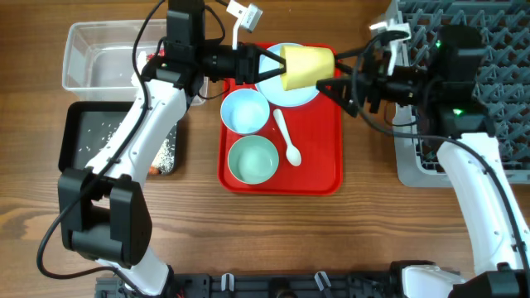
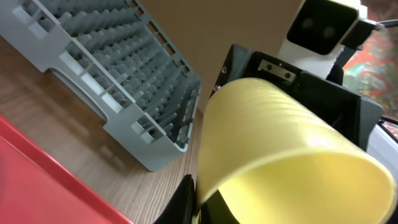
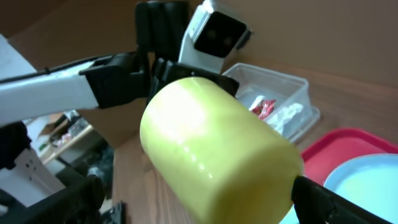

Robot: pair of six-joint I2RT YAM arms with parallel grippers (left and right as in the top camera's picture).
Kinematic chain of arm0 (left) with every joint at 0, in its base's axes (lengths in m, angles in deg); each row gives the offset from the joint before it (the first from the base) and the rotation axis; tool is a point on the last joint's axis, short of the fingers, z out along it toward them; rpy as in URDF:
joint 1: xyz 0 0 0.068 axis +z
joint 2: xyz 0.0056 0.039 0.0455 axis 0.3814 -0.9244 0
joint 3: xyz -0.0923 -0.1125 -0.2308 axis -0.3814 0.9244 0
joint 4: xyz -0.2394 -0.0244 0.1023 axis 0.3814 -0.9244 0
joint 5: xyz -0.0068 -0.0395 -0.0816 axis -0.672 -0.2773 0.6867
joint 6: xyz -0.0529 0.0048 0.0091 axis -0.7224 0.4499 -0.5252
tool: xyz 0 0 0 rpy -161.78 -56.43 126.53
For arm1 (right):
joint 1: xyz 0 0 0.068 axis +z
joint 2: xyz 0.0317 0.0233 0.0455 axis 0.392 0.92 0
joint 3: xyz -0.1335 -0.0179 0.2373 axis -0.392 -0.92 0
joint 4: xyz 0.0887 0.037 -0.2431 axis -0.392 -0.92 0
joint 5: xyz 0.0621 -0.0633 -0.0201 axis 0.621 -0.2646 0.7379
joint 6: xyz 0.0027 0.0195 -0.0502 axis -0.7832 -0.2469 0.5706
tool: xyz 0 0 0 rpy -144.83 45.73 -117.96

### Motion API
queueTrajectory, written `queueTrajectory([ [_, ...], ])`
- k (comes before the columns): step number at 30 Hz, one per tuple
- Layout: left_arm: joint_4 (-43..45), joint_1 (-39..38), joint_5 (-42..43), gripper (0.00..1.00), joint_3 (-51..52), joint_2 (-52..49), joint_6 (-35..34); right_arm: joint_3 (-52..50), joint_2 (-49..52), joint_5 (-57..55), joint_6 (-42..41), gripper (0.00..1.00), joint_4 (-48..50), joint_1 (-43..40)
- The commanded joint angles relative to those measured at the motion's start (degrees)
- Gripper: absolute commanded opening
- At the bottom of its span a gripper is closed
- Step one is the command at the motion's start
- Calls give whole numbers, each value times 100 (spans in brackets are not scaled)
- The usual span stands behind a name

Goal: Sort waste into correct bins and load items into the dishwasher rack
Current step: 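Grasp the yellow cup with the right gripper and release the left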

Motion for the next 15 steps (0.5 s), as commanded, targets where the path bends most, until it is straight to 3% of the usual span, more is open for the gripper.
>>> queueTrajectory([
  [1, 175, 11, 564, 4, -59, 111, -127, 7, 173, 146, 251, 96, 181, 238],
  [9, 1001, 11, 1335, 4, -59, 111, -682, 7, 581, 612, 46, 93, 621, 299],
  [15, 955, 11, 1502, 4, -59, 111, -680, 7, 629, 990, -323, 91, 1405, 299],
])
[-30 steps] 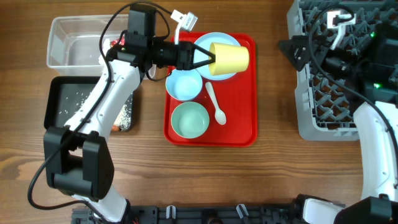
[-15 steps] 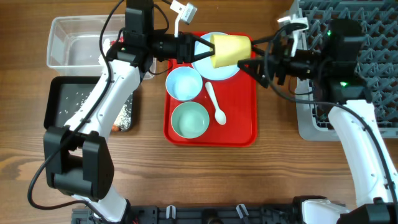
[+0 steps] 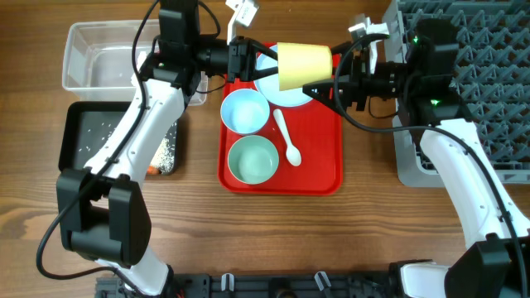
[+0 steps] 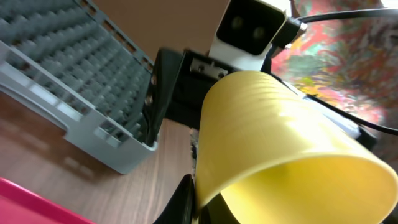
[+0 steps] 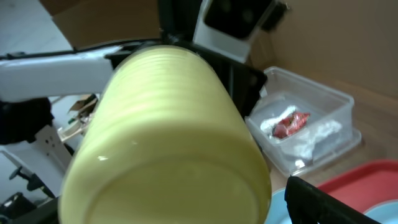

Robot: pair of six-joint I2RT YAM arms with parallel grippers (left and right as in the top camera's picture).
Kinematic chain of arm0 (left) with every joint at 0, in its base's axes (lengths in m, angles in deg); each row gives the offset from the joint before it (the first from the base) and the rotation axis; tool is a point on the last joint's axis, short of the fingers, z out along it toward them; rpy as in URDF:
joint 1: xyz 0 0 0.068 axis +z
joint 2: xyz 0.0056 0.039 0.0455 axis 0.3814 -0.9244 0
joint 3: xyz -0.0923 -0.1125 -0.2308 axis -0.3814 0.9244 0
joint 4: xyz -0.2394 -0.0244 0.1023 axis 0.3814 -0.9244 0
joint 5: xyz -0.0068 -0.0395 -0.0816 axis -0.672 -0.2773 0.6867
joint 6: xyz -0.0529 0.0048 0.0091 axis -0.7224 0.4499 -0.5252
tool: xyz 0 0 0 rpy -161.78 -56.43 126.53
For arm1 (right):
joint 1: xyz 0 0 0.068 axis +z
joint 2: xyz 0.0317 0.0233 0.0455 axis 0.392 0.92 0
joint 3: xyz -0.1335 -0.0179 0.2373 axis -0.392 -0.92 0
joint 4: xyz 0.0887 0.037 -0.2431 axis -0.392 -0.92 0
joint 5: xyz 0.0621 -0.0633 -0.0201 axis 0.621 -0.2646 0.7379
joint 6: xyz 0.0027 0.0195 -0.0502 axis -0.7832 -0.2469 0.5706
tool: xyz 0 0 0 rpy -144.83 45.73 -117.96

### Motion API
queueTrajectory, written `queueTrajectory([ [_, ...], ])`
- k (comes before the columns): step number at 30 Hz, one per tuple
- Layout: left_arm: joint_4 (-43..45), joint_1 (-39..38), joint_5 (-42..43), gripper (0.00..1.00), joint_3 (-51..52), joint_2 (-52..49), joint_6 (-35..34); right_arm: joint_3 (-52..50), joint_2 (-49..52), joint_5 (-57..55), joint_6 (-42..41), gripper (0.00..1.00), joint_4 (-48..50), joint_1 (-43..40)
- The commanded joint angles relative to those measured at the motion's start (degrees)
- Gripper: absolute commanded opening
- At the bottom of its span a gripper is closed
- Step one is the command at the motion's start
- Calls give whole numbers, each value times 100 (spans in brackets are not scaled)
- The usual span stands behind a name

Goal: Sort waste into correct bins and load items into the dishwasher rack
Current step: 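Grasp the yellow cup with the right gripper and release the left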

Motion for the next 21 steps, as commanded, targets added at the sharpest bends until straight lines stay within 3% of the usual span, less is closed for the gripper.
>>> queueTrajectory([
  [1, -9, -42, 531, 4, -59, 107, -92, 17, 61, 363, -369, 91, 450, -13],
  [10, -269, -37, 531, 4, -57, 105, -79, 17, 63, 688, -581, 83, 1012, -22],
  [15, -273, -37, 529, 4, -57, 107, -72, 17, 63, 802, -579, 67, 1008, -22],
  [21, -273, -37, 529, 4, -57, 107, -72, 17, 63, 940, -579, 57, 986, -22],
])
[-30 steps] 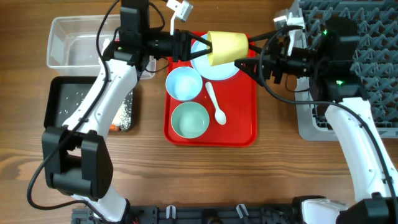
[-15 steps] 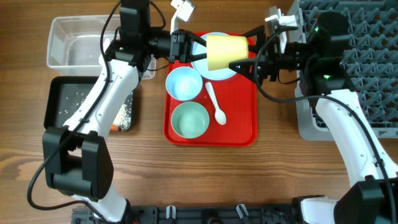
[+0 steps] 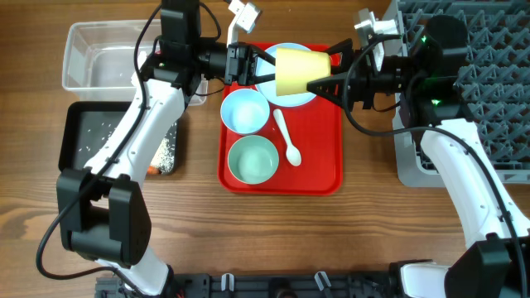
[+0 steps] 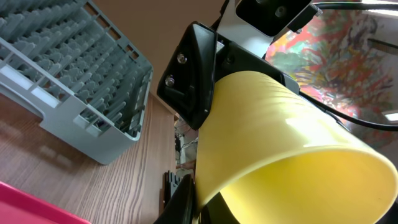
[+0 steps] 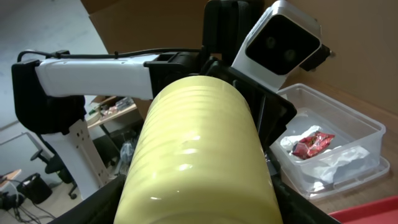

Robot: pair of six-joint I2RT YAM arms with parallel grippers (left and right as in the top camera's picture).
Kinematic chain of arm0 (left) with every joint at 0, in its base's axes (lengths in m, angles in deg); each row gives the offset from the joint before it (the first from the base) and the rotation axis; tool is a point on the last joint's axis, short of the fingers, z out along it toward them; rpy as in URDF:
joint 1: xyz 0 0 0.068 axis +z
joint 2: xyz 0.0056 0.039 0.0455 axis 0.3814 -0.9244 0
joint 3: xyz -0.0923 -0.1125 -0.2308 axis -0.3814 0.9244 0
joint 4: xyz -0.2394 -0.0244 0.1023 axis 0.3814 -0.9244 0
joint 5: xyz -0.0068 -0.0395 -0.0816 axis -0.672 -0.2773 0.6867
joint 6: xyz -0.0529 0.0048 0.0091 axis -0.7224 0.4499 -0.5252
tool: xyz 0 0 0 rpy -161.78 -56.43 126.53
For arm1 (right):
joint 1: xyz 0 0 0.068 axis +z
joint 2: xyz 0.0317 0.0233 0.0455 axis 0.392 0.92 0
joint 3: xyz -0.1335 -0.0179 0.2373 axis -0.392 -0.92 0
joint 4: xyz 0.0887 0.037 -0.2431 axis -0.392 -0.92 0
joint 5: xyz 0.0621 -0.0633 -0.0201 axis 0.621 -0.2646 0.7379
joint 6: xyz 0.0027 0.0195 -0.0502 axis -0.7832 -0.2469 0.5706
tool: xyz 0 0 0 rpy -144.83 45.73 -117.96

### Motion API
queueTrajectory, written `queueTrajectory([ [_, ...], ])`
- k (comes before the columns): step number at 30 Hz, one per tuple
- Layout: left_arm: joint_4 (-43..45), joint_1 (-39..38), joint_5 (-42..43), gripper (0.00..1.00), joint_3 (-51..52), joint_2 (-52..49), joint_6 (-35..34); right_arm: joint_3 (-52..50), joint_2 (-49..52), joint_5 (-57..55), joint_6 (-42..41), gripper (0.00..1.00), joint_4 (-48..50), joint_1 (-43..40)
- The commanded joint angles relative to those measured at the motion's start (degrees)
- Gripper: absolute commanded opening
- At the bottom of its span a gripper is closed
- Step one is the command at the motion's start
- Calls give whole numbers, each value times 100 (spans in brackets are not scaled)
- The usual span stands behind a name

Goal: Sort waste into correct bins and load items into the dishwasher rack
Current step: 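Grasp the yellow cup with the right gripper and release the left, then carry the yellow cup right and lower it into the dish rack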

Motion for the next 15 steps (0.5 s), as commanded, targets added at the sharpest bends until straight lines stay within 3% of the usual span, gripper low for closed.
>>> queueTrajectory([
  [1, -7, -37, 173, 6, -57, 105, 9, 20, 61, 341, 44, 56, 11, -11],
  [6, -4, -37, 173, 41, -57, 107, 11, 20, 63, 358, 44, 52, 11, -13],
  [15, -4, -37, 173, 49, -57, 107, 11, 20, 63, 358, 52, 50, 9, -136],
])
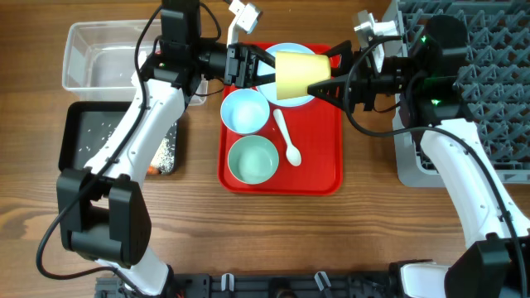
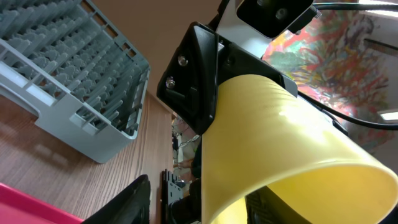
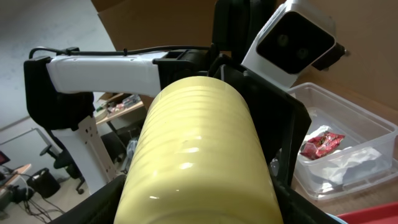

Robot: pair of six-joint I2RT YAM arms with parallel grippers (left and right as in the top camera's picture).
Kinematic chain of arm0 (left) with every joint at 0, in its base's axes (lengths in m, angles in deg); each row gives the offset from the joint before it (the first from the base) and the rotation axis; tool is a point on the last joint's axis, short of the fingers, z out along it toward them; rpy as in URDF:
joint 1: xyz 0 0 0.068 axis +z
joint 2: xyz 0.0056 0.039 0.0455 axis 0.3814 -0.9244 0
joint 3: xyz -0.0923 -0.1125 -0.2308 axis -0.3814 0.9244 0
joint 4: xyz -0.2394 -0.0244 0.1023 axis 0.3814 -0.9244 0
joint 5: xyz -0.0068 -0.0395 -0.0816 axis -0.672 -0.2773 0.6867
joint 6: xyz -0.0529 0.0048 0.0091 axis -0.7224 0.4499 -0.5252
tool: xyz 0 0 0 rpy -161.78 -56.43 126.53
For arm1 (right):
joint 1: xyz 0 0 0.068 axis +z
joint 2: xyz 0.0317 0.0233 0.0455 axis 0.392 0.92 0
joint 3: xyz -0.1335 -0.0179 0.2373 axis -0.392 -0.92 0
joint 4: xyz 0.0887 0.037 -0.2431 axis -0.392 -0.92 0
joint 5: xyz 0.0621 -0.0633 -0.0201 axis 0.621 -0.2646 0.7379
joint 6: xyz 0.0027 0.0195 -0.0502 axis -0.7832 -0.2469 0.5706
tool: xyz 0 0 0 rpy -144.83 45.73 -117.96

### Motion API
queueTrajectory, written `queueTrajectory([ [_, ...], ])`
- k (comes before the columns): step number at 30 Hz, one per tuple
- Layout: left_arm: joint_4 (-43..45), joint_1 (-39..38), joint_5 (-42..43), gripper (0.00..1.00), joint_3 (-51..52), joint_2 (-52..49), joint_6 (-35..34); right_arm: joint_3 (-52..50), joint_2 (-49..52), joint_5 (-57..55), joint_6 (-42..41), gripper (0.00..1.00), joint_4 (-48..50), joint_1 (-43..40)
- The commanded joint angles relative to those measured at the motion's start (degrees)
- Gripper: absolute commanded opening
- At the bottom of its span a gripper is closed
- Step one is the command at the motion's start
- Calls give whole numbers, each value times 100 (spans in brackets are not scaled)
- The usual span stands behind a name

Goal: Sort waste into correct bins and load items into the dishwasher rack
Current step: 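Carry the yellow cup right and lower it into the dish rack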

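A yellow cup (image 1: pixel 294 73) hangs on its side above the back of the red tray (image 1: pixel 323 165), between both arms. My right gripper (image 1: pixel 320 71) is shut on its base end, with a black finger on each side of the cup (image 3: pixel 199 155). My left gripper (image 1: pixel 255 68) is at the rim and stands open. In the left wrist view one finger is outside the cup wall (image 2: pixel 280 143) and the other is inside the mouth, both clear of the wall. The grey dishwasher rack (image 1: pixel 489 50) stands at the far right.
On the tray lie a pale blue plate (image 1: pixel 286 98), a blue bowl (image 1: pixel 245 110), a green bowl (image 1: pixel 252 161) and a white spoon (image 1: pixel 288 139). A clear bin (image 1: pixel 99 54) with wrappers and a black bin (image 1: pixel 91 141) stand at the left.
My left gripper's fingers have spread apart and let go of the cup's rim. The cup and my right gripper, shut on its base, have hardly moved.
My left gripper held the cup by its rim above the tray, with my right gripper open just beyond the base. Then the base lay between the right fingers. Then the right fingers were shut on it, and now the left has let go.
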Motion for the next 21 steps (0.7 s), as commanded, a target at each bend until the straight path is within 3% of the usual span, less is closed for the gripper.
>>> queueTrajectory([
  [1, 15, -37, 122, 50, -57, 107, 33, 20, 61, 186, 52, 50, 7, -188],
  [12, 17, -37, 81, 54, -57, 105, 55, 17, 61, 92, 55, 49, -299, -1252],
  [14, 17, -37, 9, 55, -57, 105, 55, 17, 61, -146, 46, 53, -505, -1438],
  [21, 17, -37, -356, 57, -57, 79, 55, 20, 59, -1449, 341, 53, -1545, -1617],
])
